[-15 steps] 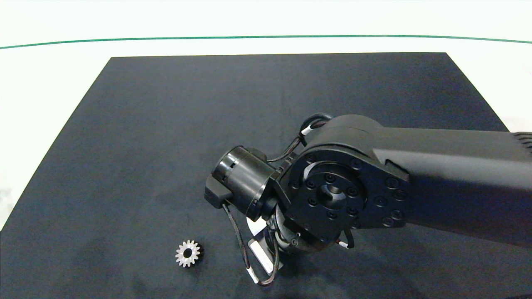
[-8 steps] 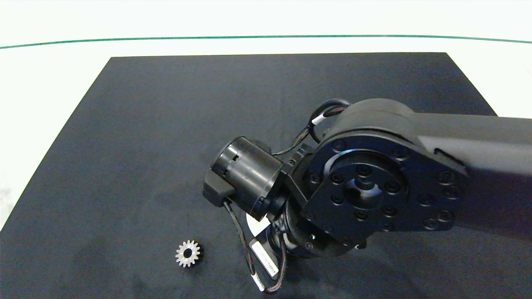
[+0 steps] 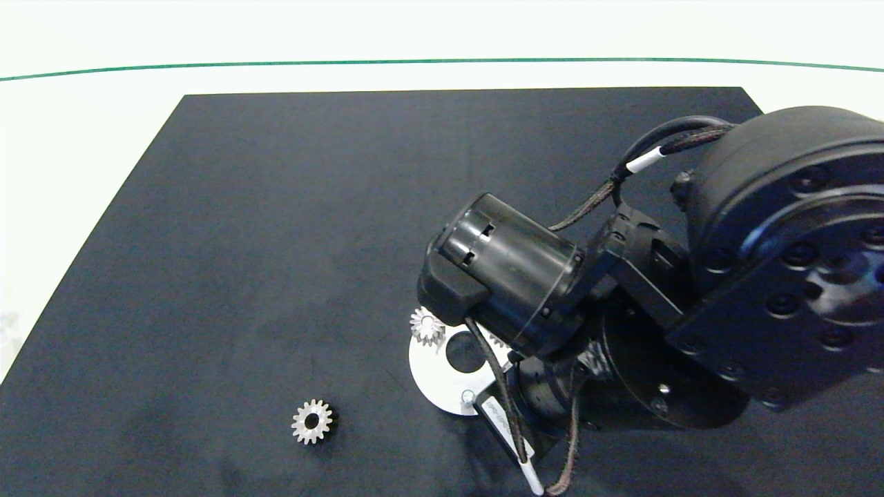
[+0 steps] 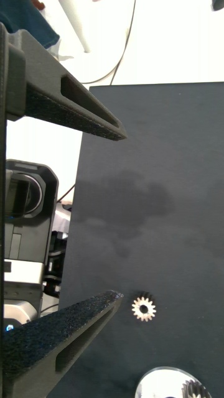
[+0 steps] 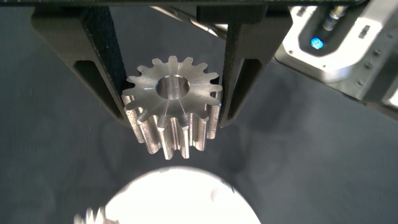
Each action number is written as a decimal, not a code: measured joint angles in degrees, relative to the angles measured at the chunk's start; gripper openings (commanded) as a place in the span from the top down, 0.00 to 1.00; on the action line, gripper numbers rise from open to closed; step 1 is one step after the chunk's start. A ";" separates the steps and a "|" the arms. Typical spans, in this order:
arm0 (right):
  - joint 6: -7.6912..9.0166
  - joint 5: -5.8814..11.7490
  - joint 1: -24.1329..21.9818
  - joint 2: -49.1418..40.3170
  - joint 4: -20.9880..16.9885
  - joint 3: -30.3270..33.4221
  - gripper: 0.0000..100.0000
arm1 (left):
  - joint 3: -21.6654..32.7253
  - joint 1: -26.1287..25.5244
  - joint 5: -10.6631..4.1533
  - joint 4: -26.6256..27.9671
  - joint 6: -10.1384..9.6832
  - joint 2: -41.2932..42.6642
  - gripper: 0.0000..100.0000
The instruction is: Remove an incorrectly installed larger gear and replace it with the correct smaller gear
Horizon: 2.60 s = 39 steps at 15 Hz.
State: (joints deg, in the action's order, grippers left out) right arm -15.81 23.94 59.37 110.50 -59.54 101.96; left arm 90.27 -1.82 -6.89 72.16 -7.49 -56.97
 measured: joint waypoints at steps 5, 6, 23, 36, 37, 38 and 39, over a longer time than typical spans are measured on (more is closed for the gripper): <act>0.13 0.15 -2.73 -6.36 10.56 -16.63 1.00 | 0.00 0.02 0.00 0.04 -0.01 0.02 0.00; 0.20 0.17 -3.33 -7.35 12.30 -19.36 1.00 | 0.00 0.00 0.00 0.04 -0.01 0.02 0.00; 0.35 -1.79 -9.75 -12.65 26.08 -39.79 1.00 | -0.11 -0.02 0.02 0.04 -0.01 0.00 0.00; 0.52 -3.24 -10.25 -13.12 27.90 -40.97 0.00 | -0.15 -0.02 0.00 0.04 -0.01 0.00 0.00; 0.52 -3.19 -10.25 -13.17 27.82 -40.97 0.00 | -0.17 -0.02 0.00 0.04 -0.01 0.00 0.00; 0.62 -3.02 -10.25 -13.25 27.77 -40.97 0.00 | -0.17 0.00 0.02 0.04 -0.01 0.00 0.00; 0.72 -2.91 -10.14 -13.60 27.62 -40.97 0.00 | -0.20 0.00 0.00 0.04 0.00 0.00 0.00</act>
State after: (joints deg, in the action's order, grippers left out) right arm -15.09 21.03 49.23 96.89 -31.91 60.99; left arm 90.08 -1.82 -6.89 72.19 -7.49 -56.97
